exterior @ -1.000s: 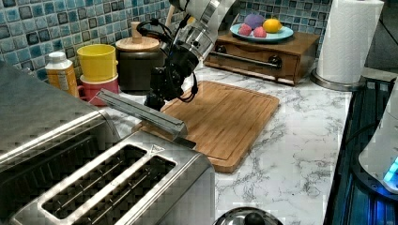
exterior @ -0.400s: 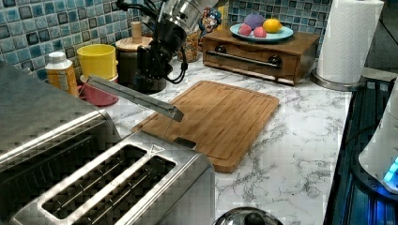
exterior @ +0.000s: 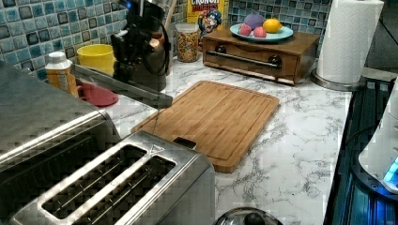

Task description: Close the oven.

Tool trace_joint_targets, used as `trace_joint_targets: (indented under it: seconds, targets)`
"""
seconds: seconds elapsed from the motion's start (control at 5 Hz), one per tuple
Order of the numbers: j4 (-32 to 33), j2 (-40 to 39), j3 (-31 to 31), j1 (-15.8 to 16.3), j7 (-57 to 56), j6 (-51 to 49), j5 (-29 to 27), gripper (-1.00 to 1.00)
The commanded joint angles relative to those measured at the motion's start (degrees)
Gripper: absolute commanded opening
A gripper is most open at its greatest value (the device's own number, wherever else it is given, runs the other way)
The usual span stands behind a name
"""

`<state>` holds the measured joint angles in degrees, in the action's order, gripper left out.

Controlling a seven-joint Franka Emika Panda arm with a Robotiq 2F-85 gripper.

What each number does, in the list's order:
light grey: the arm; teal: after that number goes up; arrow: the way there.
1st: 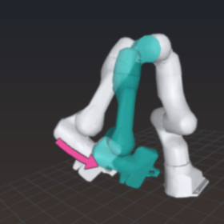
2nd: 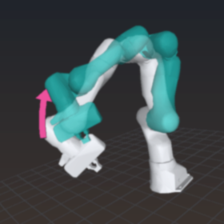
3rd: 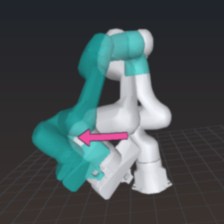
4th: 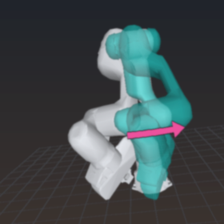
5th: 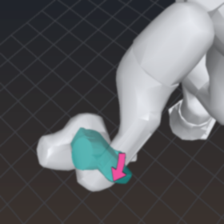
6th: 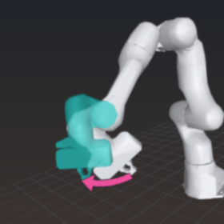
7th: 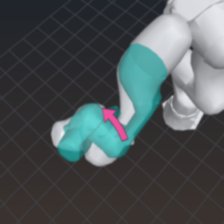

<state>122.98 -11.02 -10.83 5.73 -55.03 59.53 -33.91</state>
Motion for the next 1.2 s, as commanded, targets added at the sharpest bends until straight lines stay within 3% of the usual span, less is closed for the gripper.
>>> trace_joint_targets:
  seconds: [0.2,0.4,0.6,0.8,1.2]
  targets:
    - [-19.2,-0.75,-1.56,13.98,39.82,-7.37,41.15,-1.0]
    - [-21.79,-1.11,0.21,15.91,53.25,-12.23,53.33,-1.0]
    - [-24.43,-0.25,1.23,17.95,60.35,-18.36,58.29,-1.0]
    - [-22.87,4.42,0.17,16.34,55.82,-18.51,51.75,-1.0]
    - [-22.87,4.42,0.16,16.32,55.82,-18.51,51.75,-1.0]
